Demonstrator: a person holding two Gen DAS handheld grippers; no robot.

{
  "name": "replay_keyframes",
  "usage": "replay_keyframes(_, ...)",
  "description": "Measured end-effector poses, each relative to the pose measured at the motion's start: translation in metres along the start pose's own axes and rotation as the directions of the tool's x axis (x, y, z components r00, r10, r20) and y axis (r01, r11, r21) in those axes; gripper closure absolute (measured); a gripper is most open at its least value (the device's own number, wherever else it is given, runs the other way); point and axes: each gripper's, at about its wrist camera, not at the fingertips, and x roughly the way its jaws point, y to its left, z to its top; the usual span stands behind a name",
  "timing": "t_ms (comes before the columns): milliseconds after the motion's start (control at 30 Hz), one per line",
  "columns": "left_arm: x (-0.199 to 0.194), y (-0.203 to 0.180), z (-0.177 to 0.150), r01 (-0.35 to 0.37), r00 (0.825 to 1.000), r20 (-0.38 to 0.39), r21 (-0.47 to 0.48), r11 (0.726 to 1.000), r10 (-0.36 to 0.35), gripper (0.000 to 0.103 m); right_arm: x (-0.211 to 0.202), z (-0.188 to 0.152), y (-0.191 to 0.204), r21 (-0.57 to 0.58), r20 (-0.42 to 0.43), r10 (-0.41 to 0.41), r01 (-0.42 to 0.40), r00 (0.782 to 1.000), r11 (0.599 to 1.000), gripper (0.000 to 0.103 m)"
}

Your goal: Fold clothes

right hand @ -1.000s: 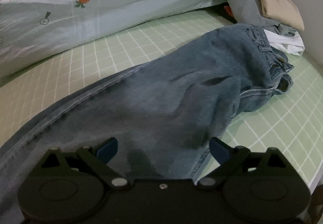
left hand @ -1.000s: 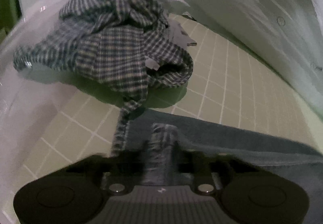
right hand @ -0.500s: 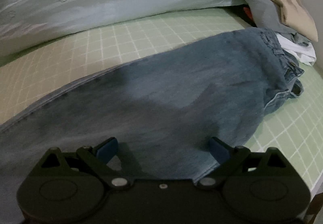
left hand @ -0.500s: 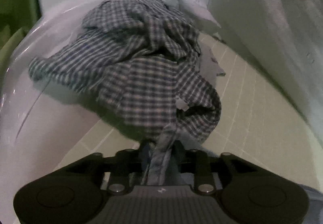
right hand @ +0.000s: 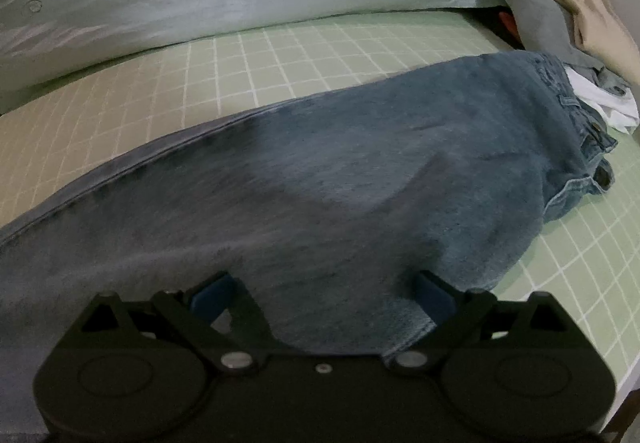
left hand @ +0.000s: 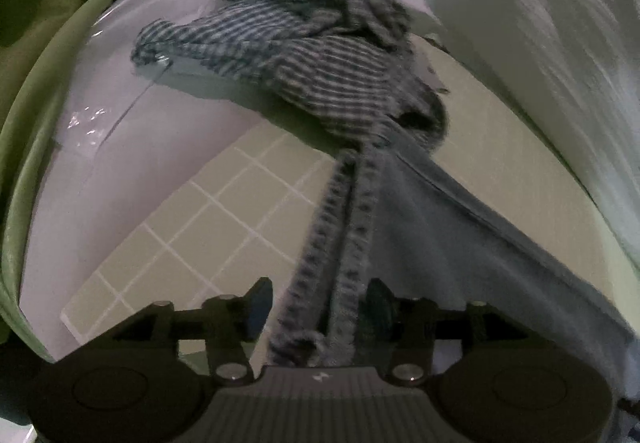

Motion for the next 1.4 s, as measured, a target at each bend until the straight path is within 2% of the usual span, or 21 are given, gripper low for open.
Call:
replay_keyframes(100,-0.007,-0.018,-0.006,0.033,0.999,0.011,0.032,0.999,-0.034,0.046,-0.004,-0.004,-0.004,-0.004,0.005,0.017,-0.017,1.000,1.000,0.004)
replay_keyframes(333,-0.029,-0.043,-0.027,0.052,0.997,0.049,0.074,0.996,-0.056,0.043,-0.018,-0.018,-0.015,-0.009,0.020,0.047,-0.047,0.999,0.999,0.004)
replay_keyframes(567,-0.046,-0.042,-0.055,-0.013,0.999,0.030,0.053,0.999,0.011,0.036,-0.027,-0.030,-0.035,-0.049,0.018,0.072,-0.071,0.997,0.996,0.004)
replay_keyframes(733,-0.047,-0.056,-0.075,-0.058,0.998,-0.018,0.118,0.991,0.060,0.033,-0.031,-0.036,-0.043,-0.093,0.012,0.101,-0.100,0.995,0.991,0.004)
replay_keyframes(967,-0.020,-0.068,-0.063,-0.127,0.990,-0.026,0.219,0.967,0.136,0.033,-0.040,-0.048,-0.034,-0.135,0.026,0.095,-0.091,0.995,0.987,0.004)
replay_keyframes(1067,-0.009,-0.073,-0.058,-0.155,0.986,-0.023,0.261,0.953,0.167,0.031,-0.048,-0.053,-0.029,-0.109,0.034,0.068,-0.064,0.997,0.992,0.004)
replay_keyframes(1200,0.000,-0.069,-0.043,-0.186,0.982,0.025,0.286,0.940,0.186,0.028,-0.057,-0.063,-0.018,-0.065,0.055,0.048,-0.044,0.997,0.997,0.004)
replay_keyframes(1267,0.005,-0.062,-0.036,-0.194,0.980,0.013,0.289,0.937,0.198,0.028,-0.059,-0.070,-0.011,-0.044,0.060,0.041,-0.038,0.997,0.998,0.004)
replay_keyframes(1333,0.008,-0.054,-0.035,-0.240,0.968,0.009,0.308,0.921,0.249,0.028,-0.061,-0.076,-0.006,-0.029,0.058,0.042,-0.041,0.997,0.999,0.004)
replay_keyframes(1400,0.008,-0.039,-0.037,-0.263,0.959,-0.011,0.326,0.908,0.282,0.021,-0.063,-0.081,-0.001,-0.017,0.056,0.046,-0.045,0.997,0.999,0.004)
